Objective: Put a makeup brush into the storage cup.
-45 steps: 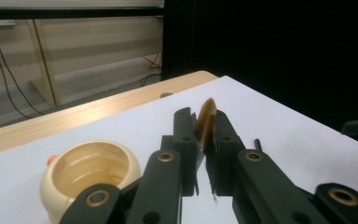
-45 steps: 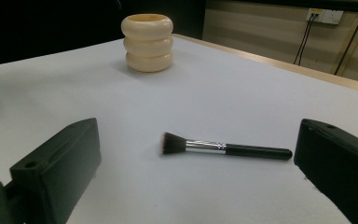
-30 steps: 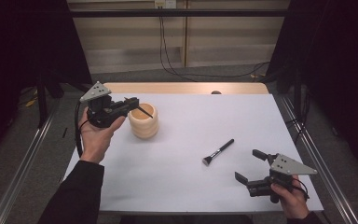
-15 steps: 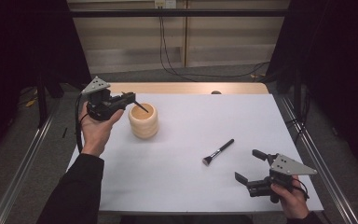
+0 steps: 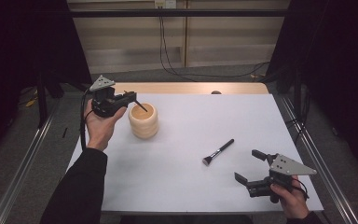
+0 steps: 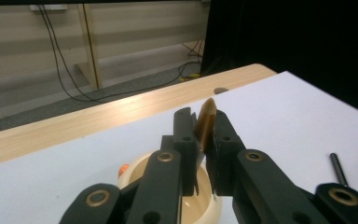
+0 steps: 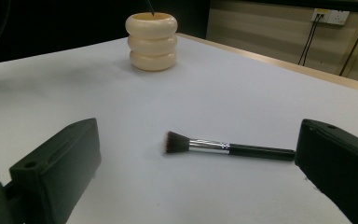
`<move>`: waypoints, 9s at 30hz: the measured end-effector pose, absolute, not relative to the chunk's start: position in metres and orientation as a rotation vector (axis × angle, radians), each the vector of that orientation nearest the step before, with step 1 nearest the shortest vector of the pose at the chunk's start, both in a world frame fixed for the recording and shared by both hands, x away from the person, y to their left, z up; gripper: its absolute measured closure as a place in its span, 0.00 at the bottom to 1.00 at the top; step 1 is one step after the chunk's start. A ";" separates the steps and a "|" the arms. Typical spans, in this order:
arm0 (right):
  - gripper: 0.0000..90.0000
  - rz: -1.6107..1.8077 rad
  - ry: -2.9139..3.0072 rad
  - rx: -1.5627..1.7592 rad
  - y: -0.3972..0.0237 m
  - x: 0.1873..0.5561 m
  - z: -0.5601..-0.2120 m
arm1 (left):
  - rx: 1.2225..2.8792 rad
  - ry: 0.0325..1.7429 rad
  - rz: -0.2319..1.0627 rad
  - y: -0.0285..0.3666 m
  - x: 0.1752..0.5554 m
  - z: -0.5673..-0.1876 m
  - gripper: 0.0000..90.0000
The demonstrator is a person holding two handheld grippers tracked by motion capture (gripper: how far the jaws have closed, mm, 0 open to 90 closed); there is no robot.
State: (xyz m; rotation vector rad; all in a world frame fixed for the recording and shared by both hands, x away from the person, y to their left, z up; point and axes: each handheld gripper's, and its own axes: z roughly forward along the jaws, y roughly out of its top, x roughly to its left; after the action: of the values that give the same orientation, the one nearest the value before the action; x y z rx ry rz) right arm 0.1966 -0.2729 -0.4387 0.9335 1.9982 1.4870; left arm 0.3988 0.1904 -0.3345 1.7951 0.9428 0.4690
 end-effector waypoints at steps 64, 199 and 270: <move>0.00 1.492 1.998 0.941 -0.273 0.197 -0.439 | 1.754 0.982 0.448 0.185 0.405 -0.373 0.03; 0.02 1.400 2.180 0.935 -0.257 0.299 -0.412 | 1.698 0.857 0.535 0.228 0.217 -0.425 0.02; 0.44 0.360 2.990 0.509 -0.204 0.372 -0.431 | 1.718 0.887 0.518 0.232 0.221 -0.431 0.04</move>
State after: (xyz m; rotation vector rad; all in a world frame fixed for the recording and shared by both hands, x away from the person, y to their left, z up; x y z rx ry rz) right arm 0.3718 -0.2042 -0.4309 0.5092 2.9901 0.3604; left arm 0.2213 0.2317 -0.4307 1.7178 0.8869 0.5175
